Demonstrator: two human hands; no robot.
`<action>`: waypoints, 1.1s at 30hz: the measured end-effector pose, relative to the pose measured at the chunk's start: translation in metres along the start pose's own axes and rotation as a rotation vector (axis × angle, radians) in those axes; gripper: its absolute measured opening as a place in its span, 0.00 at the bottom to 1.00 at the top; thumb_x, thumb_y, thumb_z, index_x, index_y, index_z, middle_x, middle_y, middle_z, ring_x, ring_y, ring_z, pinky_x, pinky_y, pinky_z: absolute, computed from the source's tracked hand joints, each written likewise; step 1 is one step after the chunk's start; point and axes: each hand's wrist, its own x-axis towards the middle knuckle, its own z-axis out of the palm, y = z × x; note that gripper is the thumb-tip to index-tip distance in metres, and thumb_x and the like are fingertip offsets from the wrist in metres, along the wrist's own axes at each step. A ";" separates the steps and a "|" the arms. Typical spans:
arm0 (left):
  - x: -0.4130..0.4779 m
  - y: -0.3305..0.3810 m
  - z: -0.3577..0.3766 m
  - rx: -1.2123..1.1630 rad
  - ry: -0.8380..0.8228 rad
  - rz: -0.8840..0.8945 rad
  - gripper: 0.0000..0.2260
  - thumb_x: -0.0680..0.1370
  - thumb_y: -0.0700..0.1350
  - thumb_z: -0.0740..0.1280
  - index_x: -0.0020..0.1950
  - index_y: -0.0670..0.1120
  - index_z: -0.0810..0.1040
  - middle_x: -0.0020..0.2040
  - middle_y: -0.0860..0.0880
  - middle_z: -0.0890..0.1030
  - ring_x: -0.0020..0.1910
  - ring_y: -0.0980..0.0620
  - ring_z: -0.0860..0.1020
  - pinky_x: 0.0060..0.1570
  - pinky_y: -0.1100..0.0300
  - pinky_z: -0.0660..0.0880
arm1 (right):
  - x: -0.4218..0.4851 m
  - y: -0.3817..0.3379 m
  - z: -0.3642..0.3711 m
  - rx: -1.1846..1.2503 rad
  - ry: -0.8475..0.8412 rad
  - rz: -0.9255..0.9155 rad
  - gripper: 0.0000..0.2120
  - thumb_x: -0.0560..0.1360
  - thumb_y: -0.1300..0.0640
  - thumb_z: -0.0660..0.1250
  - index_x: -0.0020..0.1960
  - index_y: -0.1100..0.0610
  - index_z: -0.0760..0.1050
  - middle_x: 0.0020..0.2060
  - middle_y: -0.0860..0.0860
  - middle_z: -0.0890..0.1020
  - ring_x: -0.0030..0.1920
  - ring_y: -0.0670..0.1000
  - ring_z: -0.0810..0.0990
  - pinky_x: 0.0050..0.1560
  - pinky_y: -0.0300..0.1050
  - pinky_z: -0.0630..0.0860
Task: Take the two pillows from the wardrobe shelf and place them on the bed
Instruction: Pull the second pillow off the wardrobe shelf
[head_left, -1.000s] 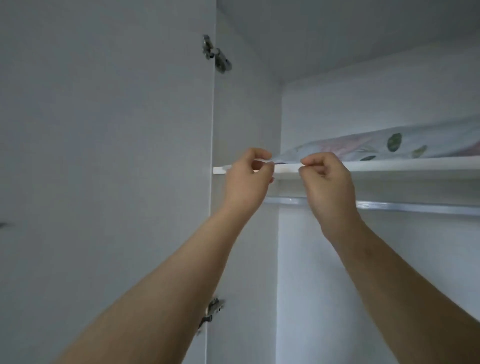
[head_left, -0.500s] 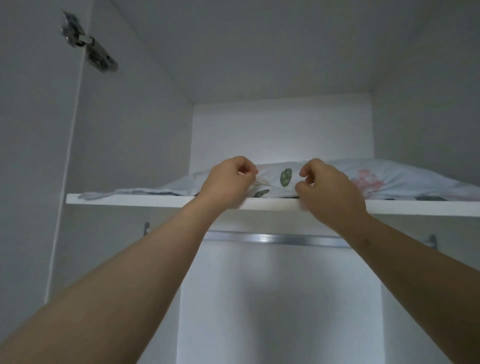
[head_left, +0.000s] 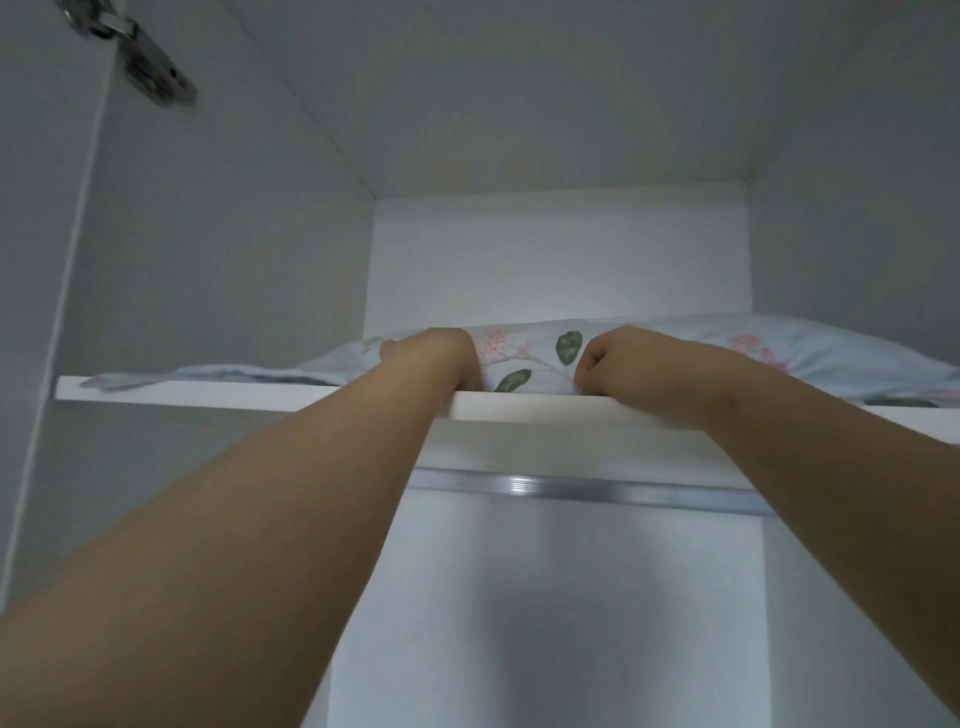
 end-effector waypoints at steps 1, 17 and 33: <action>0.004 0.000 0.001 0.034 0.006 -0.027 0.25 0.73 0.54 0.65 0.66 0.41 0.72 0.67 0.40 0.73 0.66 0.37 0.71 0.68 0.44 0.67 | 0.001 0.001 0.000 0.007 0.007 -0.009 0.15 0.77 0.62 0.57 0.60 0.65 0.74 0.56 0.62 0.78 0.48 0.55 0.73 0.49 0.45 0.71; -0.078 0.021 -0.002 -0.933 0.448 0.377 0.14 0.79 0.42 0.61 0.33 0.50 0.69 0.37 0.44 0.76 0.40 0.46 0.74 0.43 0.58 0.67 | -0.015 0.003 0.004 -0.141 0.446 -0.086 0.30 0.70 0.45 0.65 0.69 0.48 0.60 0.64 0.57 0.69 0.65 0.60 0.65 0.65 0.55 0.61; -0.136 -0.041 -0.016 -0.003 0.534 0.337 0.45 0.66 0.58 0.72 0.76 0.54 0.50 0.78 0.50 0.51 0.78 0.46 0.48 0.72 0.39 0.52 | -0.054 -0.029 0.006 0.088 0.566 -0.424 0.27 0.59 0.49 0.46 0.43 0.63 0.76 0.42 0.58 0.79 0.47 0.59 0.73 0.48 0.53 0.67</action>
